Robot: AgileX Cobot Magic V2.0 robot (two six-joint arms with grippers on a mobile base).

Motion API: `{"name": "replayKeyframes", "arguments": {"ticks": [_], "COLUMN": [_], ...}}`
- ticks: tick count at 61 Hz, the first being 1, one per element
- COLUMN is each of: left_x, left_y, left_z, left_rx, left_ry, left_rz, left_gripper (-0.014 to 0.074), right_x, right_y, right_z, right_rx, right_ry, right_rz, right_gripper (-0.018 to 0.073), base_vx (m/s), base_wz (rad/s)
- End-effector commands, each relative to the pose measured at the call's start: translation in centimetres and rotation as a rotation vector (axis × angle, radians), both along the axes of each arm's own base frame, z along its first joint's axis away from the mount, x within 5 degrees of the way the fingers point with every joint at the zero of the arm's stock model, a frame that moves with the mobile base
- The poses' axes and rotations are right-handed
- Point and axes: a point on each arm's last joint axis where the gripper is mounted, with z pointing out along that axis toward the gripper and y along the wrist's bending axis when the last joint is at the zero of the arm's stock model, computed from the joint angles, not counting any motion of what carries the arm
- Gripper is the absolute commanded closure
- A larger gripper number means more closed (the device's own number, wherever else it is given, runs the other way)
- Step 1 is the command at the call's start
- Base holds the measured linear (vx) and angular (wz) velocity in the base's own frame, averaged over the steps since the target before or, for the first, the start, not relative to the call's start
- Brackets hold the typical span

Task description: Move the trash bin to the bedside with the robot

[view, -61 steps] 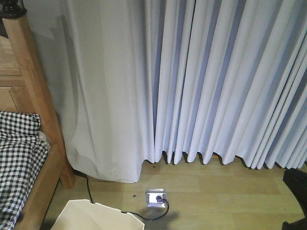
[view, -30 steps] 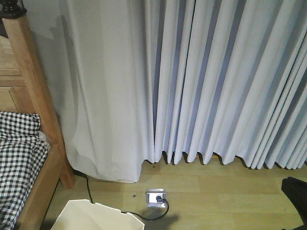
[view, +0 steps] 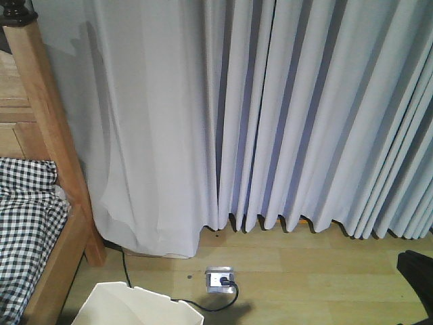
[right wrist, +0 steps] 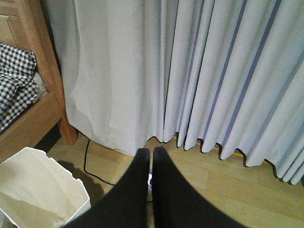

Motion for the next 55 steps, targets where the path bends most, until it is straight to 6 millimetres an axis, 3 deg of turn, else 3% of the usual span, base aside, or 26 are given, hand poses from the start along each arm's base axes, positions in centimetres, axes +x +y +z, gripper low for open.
{"name": "replayKeyframes", "arguments": {"ticks": [1, 30, 55], "left_x": [0.2, 0.0, 0.1], "left_y": [0.4, 1.2, 2.2], "left_z": [1.3, 0.2, 0.6], "left_rx": [-0.027, -0.163, -0.102], "left_ry": [-0.065, 0.066, -0.027], "left_rz": [0.046, 0.173, 0.265], "left_gripper": [0.0603, 0.0603, 0.0603], "right_x": [0.3, 0.3, 0.3], "right_y": [0.0, 0.0, 0.0], "right_z": [1.5, 1.5, 1.5], "right_rx": [0.010, 0.010, 0.010], "right_ry": [-0.093, -0.093, -0.093], "right_rz": [-0.002, -0.002, -0.002], "right_gripper": [0.0565, 0.0565, 0.0565], "base_vx": [0.00, 0.00, 0.00], "base_wz": [0.00, 0.00, 0.00]}}
